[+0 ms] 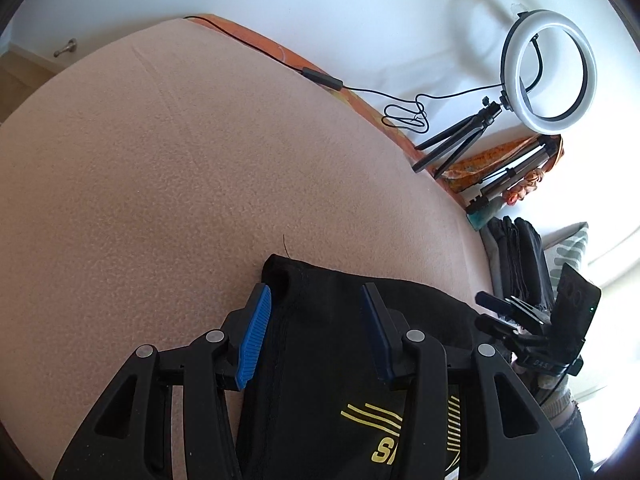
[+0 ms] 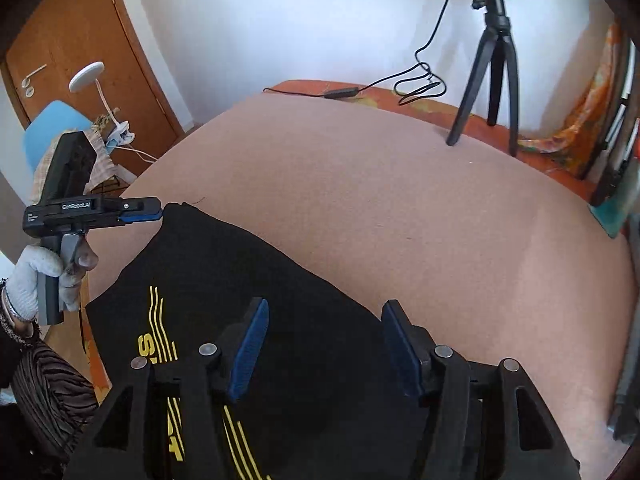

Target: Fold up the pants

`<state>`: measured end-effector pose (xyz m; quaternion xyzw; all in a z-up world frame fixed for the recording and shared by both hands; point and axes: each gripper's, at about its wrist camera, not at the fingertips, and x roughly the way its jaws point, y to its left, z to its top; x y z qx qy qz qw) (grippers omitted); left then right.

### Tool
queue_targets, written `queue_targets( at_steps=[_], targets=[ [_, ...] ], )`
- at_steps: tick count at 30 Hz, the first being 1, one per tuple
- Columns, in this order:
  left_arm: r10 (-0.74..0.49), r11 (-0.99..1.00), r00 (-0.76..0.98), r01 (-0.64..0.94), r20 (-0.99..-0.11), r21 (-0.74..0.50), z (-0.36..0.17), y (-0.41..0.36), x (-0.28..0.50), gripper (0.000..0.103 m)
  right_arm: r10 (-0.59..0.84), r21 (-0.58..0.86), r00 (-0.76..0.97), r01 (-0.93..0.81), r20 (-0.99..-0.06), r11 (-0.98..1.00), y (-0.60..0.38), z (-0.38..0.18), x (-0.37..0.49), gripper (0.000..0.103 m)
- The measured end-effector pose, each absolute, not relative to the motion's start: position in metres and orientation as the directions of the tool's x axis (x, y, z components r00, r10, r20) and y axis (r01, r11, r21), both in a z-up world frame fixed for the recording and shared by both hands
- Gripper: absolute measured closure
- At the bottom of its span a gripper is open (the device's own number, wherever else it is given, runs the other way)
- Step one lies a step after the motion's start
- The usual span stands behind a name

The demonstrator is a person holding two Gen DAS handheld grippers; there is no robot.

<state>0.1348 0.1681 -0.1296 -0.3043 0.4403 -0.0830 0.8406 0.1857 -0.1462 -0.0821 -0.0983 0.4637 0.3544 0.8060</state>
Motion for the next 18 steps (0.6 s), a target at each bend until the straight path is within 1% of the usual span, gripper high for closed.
queue_targets(
  at_steps=[5,6,7,9,10,12,14,18],
  targets=[
    [-0.403,0.8,0.619,-0.119,-0.674,-0.588,-0.123,0.167,0.138,0.058,0.495,0.196,0.245,-0.706,-0.834,0.68,-0.112,-0.114,0.199,0.043],
    [-0.404,0.802,0.618,-0.115,-0.675,-0.586,-0.123,0.165,0.139,0.058,0.493,0.193,0.239,-0.713,-0.837,0.674,-0.108,-0.117,0.198,0.057],
    [-0.405,0.804,0.616,-0.112,-0.676,-0.584,-0.122,0.162,0.141,0.058,0.499,0.192,0.237,-0.722,-0.834,0.665,-0.105,-0.119,0.196,0.068],
    [-0.412,0.805,0.614,-0.101,-0.673,-0.585,-0.121,0.156,0.144,0.058,0.509,0.168,0.262,-0.74,-0.82,0.651,-0.102,-0.115,0.189,0.087],
    [-0.417,0.803,0.616,-0.094,-0.668,-0.588,-0.12,0.152,0.145,0.058,0.515,0.148,0.284,-0.749,-0.809,0.645,-0.101,-0.111,0.184,0.091],
    [-0.432,0.799,0.624,-0.07,-0.651,-0.597,-0.115,0.144,0.147,0.058,0.52,0.09,0.33,-0.774,-0.788,0.627,-0.102,-0.102,0.167,0.096],
    [-0.449,0.799,0.625,-0.04,-0.639,-0.6,-0.112,0.133,0.149,0.058,0.516,0.02,0.361,-0.804,-0.777,0.594,-0.1,-0.095,0.147,0.098],
    [-0.481,0.809,0.583,0.008,-0.655,-0.587,-0.116,0.108,0.154,0.058,0.484,-0.07,0.358,-0.854,-0.799,0.515,-0.094,-0.103,0.111,0.098]
  ],
)
